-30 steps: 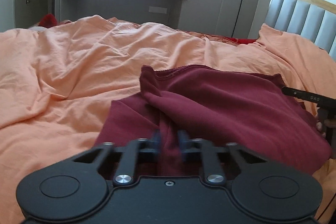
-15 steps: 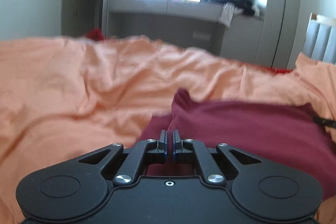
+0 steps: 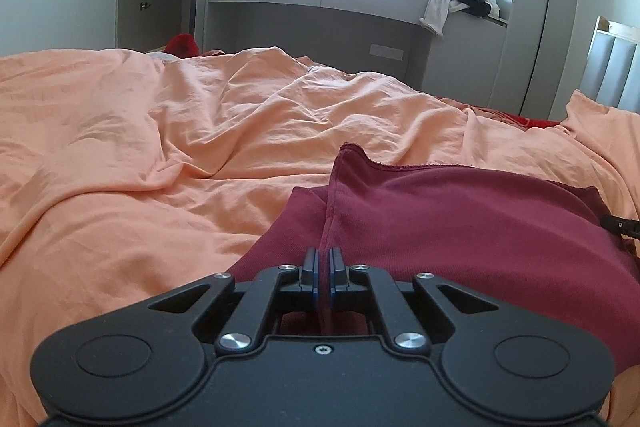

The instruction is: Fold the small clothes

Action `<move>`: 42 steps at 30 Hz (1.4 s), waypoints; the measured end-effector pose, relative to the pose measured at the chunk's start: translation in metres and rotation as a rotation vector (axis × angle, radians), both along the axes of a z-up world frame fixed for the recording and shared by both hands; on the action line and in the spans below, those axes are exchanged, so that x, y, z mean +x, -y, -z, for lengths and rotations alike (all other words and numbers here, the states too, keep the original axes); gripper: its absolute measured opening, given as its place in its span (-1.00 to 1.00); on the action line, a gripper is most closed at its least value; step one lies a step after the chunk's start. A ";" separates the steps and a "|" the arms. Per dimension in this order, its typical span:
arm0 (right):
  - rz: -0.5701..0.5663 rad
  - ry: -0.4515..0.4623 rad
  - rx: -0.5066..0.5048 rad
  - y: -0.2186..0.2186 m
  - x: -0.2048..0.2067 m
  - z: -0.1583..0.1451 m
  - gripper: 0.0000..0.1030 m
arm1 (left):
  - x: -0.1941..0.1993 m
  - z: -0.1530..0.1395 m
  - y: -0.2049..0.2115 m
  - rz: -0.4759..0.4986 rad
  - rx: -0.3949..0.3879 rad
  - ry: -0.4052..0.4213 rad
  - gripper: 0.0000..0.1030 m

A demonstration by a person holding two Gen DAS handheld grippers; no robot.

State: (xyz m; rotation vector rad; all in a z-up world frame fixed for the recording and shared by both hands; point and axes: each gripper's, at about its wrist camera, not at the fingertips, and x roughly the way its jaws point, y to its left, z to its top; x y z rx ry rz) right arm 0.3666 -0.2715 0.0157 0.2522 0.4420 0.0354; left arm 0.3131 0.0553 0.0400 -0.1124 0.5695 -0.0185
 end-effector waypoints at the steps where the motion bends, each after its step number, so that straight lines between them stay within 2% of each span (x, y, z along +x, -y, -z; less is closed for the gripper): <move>1: 0.001 0.000 0.002 0.001 0.000 0.000 -0.82 | 0.000 0.000 0.000 0.000 0.001 -0.001 -0.90; 7: 0.015 0.006 -0.010 0.000 -0.005 -0.001 -0.50 | -0.001 0.001 -0.001 0.000 0.004 0.004 -0.86; 9: 0.024 0.012 -0.022 -0.001 -0.009 -0.002 -0.21 | -0.001 0.001 -0.001 0.000 -0.005 0.002 -0.82; 14: 0.050 0.036 -0.038 -0.001 -0.019 -0.007 0.32 | -0.004 -0.001 -0.006 -0.010 -0.045 0.012 -0.62; 16: 0.069 0.048 -0.044 0.001 -0.025 -0.011 0.57 | -0.006 -0.002 -0.009 -0.017 -0.050 0.018 -0.33; 17: 0.090 0.065 -0.045 0.003 -0.029 -0.015 0.78 | -0.007 -0.002 -0.010 -0.017 -0.049 0.021 -0.28; 18: 0.109 0.085 -0.047 0.005 -0.034 -0.018 0.90 | -0.008 -0.003 -0.011 -0.020 -0.046 0.026 -0.19; 20: 0.152 0.116 -0.054 0.011 -0.042 -0.025 0.97 | -0.012 -0.004 -0.012 -0.029 -0.033 0.040 0.01; 22: 0.195 0.142 -0.052 0.017 -0.049 -0.029 1.00 | -0.016 -0.005 -0.014 -0.039 -0.025 0.065 0.37; 24: 0.226 0.161 -0.033 0.025 -0.054 -0.032 1.00 | -0.020 -0.006 -0.017 -0.062 -0.029 0.086 0.58; 30: 0.247 0.170 -0.008 0.027 -0.062 -0.033 1.00 | -0.032 -0.010 -0.027 -0.133 -0.041 0.146 0.96; 38: 0.133 0.119 -0.035 -0.003 -0.055 -0.027 1.00 | -0.039 -0.008 -0.047 -0.228 -0.073 0.166 0.99; 42: 0.049 0.070 -0.005 -0.016 -0.051 -0.019 1.00 | -0.038 -0.004 -0.055 -0.251 -0.094 0.144 0.99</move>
